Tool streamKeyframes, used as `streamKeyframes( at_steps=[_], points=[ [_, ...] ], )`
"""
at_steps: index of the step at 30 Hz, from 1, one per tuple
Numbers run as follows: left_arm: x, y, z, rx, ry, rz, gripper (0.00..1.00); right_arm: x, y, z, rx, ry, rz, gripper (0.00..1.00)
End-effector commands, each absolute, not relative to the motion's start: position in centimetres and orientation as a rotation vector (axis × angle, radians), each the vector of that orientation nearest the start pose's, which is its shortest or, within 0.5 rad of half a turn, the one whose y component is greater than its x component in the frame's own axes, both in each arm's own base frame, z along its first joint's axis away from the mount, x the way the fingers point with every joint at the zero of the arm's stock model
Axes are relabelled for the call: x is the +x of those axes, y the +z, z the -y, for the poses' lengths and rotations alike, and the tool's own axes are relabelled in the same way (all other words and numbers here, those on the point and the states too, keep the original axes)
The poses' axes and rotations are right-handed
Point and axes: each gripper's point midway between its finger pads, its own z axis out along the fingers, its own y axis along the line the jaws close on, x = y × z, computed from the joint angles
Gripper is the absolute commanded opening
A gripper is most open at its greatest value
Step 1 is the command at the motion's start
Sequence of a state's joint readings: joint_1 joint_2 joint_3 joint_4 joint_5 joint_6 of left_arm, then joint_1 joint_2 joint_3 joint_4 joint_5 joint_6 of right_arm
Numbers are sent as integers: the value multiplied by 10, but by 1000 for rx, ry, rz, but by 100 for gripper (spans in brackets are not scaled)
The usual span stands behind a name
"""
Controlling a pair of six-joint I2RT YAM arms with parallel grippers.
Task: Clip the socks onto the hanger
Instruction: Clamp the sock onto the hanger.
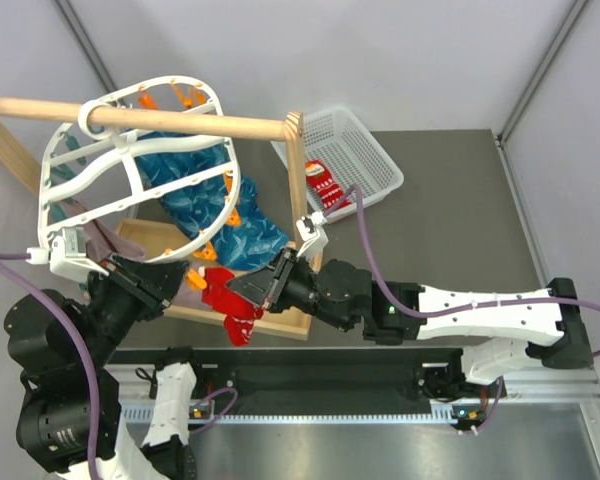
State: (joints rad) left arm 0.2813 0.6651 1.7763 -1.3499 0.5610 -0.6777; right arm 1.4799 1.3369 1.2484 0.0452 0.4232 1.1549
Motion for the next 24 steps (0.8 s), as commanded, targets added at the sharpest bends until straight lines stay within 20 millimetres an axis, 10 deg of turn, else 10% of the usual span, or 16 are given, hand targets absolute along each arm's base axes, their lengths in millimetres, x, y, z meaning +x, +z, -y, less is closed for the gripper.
streamKeyframes(
  at_steps=[1, 24],
  points=[
    [86, 440, 98, -454, -803, -1786, 0, 71, 425, -456, 120, 1744, -1801, 0],
    [88, 439, 98, -458, -803, -1789, 0, 66, 457, -474, 72, 1818, -1727, 0]
  ],
)
